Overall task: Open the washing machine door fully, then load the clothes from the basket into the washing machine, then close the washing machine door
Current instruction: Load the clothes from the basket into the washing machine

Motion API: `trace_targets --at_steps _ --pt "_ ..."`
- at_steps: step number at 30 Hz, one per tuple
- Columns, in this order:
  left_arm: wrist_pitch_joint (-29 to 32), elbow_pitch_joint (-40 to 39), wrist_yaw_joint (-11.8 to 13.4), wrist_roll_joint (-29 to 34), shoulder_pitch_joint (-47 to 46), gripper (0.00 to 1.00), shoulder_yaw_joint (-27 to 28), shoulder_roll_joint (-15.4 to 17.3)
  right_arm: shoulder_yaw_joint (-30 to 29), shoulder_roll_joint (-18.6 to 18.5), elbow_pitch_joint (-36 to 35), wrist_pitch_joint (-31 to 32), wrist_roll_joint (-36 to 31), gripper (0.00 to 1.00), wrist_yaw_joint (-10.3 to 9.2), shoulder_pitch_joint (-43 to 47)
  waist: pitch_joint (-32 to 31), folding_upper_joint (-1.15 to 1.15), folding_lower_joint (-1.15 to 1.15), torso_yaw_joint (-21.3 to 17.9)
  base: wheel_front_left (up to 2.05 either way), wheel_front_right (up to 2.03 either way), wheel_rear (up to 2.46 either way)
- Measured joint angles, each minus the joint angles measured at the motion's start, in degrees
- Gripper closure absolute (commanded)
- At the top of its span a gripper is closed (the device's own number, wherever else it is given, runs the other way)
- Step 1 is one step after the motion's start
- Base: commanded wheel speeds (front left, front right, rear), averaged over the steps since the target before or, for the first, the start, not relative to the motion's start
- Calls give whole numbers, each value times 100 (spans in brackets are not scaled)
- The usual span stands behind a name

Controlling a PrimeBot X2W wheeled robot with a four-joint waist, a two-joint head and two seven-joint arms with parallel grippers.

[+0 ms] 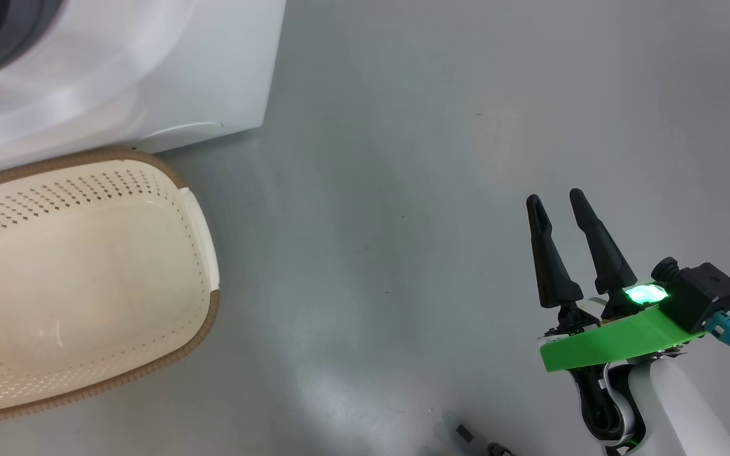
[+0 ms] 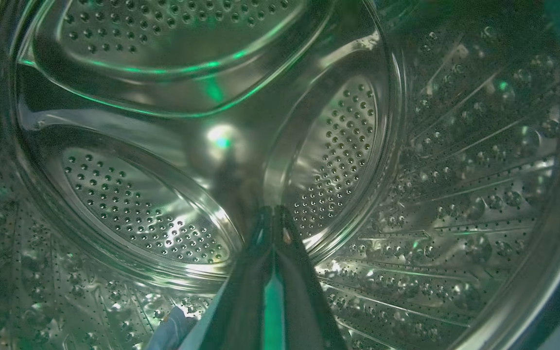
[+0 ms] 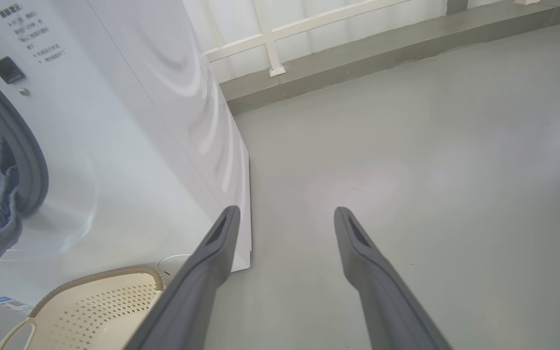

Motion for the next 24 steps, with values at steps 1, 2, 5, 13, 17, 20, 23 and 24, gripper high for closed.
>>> trace_targets --at_steps 1,2,5,13,17,20,23,24 --pt "-2 -105 11 1 55 100 51 14 5 8 0 0 0 0 -1 0 14 0 0 -5 0 0 0" --pt "-5 -124 13 1 114 100 88 12 10 11 1 0 0 0 -1 0 24 0 0 -8 0 0 0" --pt "-4 110 1 42 332 100 93 -18 25 13 5 0 0 0 0 0 29 0 0 -5 0 0 0" --pt "100 1202 -148 164 241 60 -188 -35 41 30 24 0 1 0 -1 0 -25 0 0 30 0 0 0" --pt "503 1422 -197 196 171 0 -294 -60 44 31 48 0 1 0 -1 0 -83 0 0 59 0 0 0" --pt "665 1502 -200 194 171 0 -324 -71 55 31 52 0 1 0 -1 0 -110 0 0 81 0 0 0" --pt "653 1530 -218 191 170 0 -338 -85 55 31 62 0 1 0 -1 0 -129 0 0 100 0 0 0" --pt "617 1533 -218 186 170 0 -338 -101 55 31 67 0 1 0 -1 0 -139 0 0 106 0 0 0"
